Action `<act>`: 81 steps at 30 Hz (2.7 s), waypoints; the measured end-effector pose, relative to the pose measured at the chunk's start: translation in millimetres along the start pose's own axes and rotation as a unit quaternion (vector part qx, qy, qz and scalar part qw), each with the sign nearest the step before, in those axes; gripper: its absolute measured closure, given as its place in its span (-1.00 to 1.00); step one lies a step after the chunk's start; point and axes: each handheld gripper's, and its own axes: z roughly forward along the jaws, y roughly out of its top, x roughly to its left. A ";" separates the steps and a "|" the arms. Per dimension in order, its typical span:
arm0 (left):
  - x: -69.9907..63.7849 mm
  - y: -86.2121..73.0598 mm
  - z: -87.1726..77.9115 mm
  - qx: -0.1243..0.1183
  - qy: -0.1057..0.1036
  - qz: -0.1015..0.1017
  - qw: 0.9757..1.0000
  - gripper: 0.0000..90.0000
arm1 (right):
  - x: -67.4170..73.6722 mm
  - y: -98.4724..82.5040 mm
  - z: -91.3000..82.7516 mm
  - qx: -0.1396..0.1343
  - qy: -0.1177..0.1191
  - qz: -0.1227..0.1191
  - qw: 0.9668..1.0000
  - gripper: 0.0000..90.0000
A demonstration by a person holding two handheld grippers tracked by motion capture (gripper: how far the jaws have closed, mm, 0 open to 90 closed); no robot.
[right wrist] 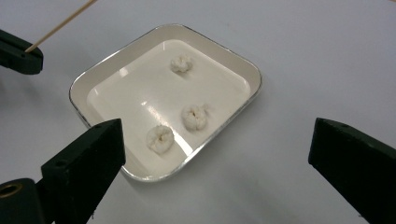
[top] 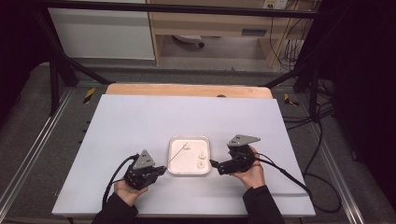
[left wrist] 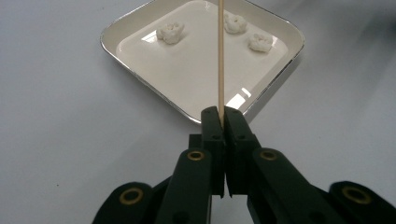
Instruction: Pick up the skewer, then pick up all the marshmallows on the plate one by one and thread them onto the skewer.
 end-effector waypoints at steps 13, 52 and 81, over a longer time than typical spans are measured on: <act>3.7 -6.1 -2.1 -0.017 -0.011 -0.016 1.000 0.95 | 4.6 16.8 29.3 0.010 -0.003 0.001 1.000 -0.90; -1.4 -6.8 1.4 -0.028 -0.016 -0.016 0.999 0.96 | 10.6 4.0 76.4 0.062 0.006 -0.012 0.998 0.47; -13.0 -5.6 1.2 -0.046 -0.031 -0.006 0.998 0.96 | 3.2 30.8 17.3 -0.028 0.095 0.039 0.994 0.58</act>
